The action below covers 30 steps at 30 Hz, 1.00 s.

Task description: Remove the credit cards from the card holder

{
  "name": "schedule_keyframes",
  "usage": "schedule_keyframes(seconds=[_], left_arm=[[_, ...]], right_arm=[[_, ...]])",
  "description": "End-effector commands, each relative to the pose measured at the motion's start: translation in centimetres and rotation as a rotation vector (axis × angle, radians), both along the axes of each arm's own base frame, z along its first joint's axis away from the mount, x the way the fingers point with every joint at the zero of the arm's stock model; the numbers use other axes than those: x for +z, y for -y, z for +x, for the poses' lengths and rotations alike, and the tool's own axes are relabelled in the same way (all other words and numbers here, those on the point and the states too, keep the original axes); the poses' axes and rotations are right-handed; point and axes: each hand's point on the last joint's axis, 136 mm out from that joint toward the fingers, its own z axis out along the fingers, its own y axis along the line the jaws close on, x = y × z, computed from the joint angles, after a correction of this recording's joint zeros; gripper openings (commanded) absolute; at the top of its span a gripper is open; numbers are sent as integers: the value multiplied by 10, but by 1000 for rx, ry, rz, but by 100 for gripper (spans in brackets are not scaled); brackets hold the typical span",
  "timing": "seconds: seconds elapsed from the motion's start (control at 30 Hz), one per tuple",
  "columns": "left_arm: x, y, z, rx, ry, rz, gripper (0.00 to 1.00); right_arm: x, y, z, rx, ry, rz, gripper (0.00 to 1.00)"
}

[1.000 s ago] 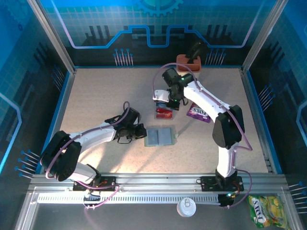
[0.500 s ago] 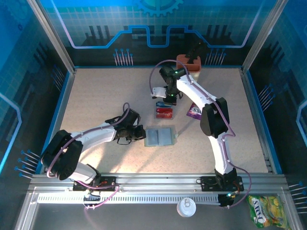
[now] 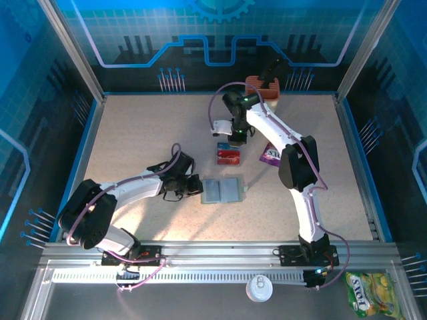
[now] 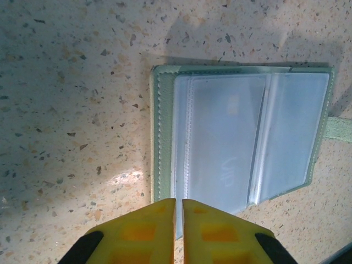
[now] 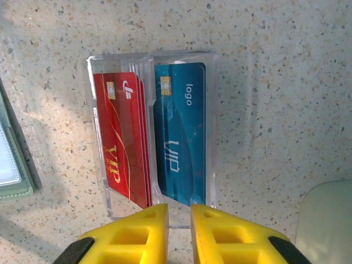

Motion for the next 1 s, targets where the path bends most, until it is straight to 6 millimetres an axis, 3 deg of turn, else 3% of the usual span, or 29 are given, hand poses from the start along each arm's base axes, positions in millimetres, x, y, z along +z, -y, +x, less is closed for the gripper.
schedule_keyframes(seconds=[0.0, 0.2, 0.5, 0.7, 0.97], left_arm=[[2, 3, 2, -11, -14, -14, 11], [1, 5, 1, -24, -18, -18, 11], [3, 3, 3, -38, 26, -15, 9], [2, 2, 1, -29, 57, -40, 10], [11, 4, 8, -39, 143, -71, 10]], right_arm=[[22, 4, 4, -48, 38, 30, 18], [38, -2, -2, -141, 50, 104, 20], [43, -29, -44, -319, 20, 249, 23], [29, -56, -81, -413, -43, 339, 23], [26, -75, -100, -529, -49, 430, 23]])
